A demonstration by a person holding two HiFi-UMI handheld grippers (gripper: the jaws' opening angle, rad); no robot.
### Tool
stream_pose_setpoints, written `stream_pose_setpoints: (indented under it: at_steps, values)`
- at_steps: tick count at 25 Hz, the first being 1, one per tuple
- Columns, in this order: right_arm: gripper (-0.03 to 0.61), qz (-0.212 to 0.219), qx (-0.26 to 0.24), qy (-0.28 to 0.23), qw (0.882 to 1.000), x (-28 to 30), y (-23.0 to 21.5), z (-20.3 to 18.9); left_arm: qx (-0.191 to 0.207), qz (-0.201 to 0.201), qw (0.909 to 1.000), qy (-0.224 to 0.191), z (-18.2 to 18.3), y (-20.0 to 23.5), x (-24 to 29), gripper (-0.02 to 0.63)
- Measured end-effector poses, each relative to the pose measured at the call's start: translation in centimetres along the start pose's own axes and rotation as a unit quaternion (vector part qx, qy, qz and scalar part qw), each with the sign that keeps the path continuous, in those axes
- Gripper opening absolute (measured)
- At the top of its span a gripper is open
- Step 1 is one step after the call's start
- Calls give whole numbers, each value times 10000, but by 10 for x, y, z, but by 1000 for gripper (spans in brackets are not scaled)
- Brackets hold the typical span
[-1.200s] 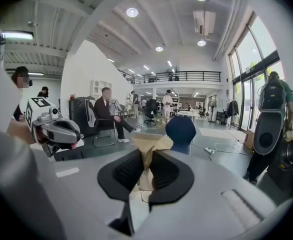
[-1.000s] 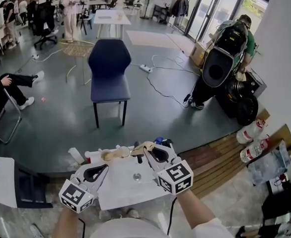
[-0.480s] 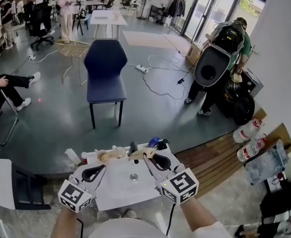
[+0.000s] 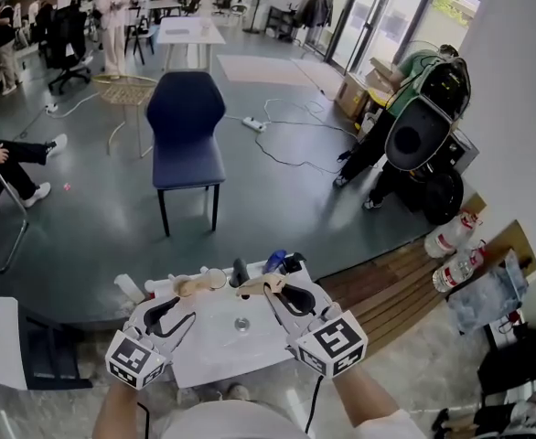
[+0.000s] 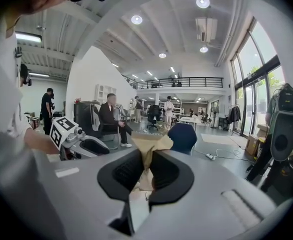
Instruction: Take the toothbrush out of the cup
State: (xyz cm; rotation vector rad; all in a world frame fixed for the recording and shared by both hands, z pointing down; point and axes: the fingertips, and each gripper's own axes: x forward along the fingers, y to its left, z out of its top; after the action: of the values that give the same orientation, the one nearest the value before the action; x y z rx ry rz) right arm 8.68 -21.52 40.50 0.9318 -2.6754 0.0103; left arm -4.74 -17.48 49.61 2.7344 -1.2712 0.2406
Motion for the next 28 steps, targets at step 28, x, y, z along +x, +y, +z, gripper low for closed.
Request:
stream_pose_setpoints:
  at_steps: [28]
  values:
    - [28,-590,-75,49,9982,-41,-23,10,183,375,9882,1474,-159,66,85,215]
